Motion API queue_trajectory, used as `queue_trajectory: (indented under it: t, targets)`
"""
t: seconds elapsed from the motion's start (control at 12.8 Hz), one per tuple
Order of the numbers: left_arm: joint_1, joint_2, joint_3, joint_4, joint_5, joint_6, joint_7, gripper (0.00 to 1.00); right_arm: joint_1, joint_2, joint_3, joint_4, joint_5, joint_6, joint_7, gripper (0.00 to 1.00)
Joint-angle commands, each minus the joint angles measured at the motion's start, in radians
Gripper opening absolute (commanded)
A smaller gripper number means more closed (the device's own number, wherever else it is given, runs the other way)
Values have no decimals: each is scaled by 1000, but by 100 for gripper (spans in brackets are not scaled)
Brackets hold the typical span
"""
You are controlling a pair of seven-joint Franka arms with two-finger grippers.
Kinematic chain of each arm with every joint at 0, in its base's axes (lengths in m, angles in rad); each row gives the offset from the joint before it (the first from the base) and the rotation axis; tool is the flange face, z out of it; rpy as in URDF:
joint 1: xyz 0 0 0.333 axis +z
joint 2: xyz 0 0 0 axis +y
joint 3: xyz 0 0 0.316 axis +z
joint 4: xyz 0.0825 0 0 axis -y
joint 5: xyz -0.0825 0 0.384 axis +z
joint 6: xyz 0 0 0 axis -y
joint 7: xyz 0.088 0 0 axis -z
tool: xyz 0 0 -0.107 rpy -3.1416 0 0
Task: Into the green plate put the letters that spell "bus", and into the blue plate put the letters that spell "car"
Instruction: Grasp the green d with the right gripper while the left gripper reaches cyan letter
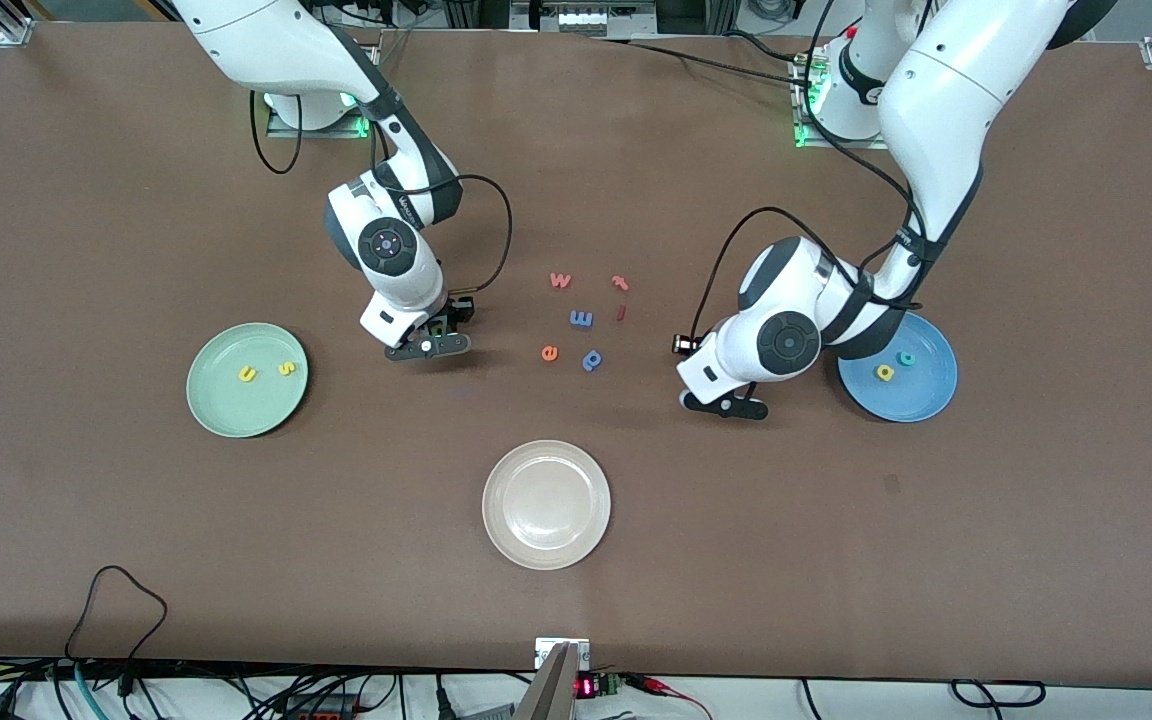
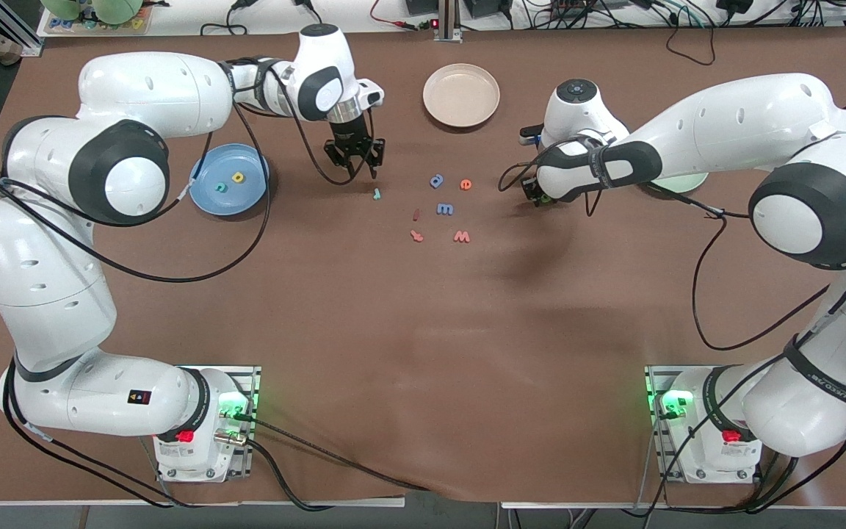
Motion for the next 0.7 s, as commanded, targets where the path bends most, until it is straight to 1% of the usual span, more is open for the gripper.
queue_trajectory:
  t: [0.0, 0.23, 0.31, 0.39, 0.55, 0.62]
  targets:
    - [-25, 11, 5, -14, 15, 36, -41, 55, 8, 9, -5, 17, -17, -13, 9, 31]
    - [-25, 10, 5, -46, 15, 59, -67, 53, 3, 8, -9, 21, -17, -13, 6, 14]
    - [-28, 8, 4, -68, 16, 82, -82, 53, 0, 2, -12, 26, -17, -13, -2, 12]
    - [-30, 7, 4, -89, 16, 113, -89, 53, -6, -10, -14, 37, -17, -25, -6, 12]
    - [-36, 7, 2, -98, 15, 132, -109, 53, -59, -67, -17, 38, -17, -69, -17, 11]
    - [-40, 7, 4, -98, 15, 133, -135, 52, -105, -93, -17, 38, -17, -85, -43, 11]
